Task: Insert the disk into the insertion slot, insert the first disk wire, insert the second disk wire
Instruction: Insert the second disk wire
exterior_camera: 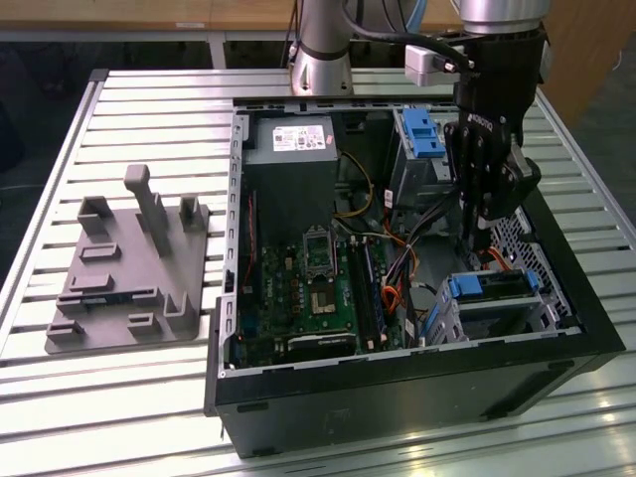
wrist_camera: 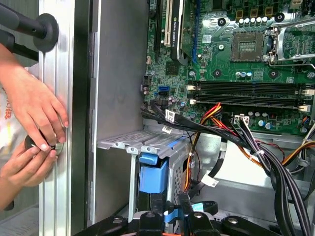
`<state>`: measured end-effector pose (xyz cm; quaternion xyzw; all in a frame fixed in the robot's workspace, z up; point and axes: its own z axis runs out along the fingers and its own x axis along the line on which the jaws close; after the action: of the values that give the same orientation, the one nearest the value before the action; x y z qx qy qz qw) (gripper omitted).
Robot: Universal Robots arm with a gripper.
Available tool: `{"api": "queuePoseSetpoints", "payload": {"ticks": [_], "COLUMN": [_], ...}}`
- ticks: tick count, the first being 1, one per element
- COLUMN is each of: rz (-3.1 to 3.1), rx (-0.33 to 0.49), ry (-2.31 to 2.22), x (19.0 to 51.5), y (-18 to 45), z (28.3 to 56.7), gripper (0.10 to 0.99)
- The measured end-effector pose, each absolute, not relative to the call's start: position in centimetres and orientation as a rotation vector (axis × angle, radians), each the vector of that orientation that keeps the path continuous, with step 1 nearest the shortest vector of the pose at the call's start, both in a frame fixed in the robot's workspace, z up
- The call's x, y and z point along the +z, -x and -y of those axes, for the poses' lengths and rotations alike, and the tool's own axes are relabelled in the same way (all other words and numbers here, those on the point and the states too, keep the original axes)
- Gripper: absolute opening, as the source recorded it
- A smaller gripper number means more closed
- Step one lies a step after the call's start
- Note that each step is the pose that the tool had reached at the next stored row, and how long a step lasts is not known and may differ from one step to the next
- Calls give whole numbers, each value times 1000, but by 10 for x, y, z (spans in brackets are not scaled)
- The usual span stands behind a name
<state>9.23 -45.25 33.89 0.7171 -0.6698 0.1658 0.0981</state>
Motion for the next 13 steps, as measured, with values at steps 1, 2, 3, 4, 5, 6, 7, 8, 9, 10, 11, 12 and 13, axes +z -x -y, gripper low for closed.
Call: {"api": "queuePoseSetpoints", "payload": {"ticks": [1, 2, 3, 4, 5, 6, 7, 8, 9, 10, 11, 12, 13], "rz": [1982, 1983, 1983, 1983, 1983, 1983, 1983, 1983, 1983, 1983, 1983, 1983, 1983], "rx": [491, 491, 491, 491, 491, 491, 491, 491, 491, 491, 491, 491, 491], "ry": [-2122, -2122, -2122, -2122, -2122, -2122, -2122, -2122, -2122, -2122, -2122, -2122, -2122], "x": [339, 339, 339, 339, 339, 339, 339, 339, 339, 339, 339, 339, 339], "y": [-92, -92, -92, -93, -93, -93, -93, -93, -93, -93, -93, -93, -93], "z": [453, 453, 453, 453, 453, 453, 453, 453, 453, 453, 453, 453, 453], "gripper": [271, 271, 271, 255, 255, 192, 145, 145, 145, 145, 145, 145, 145]}}
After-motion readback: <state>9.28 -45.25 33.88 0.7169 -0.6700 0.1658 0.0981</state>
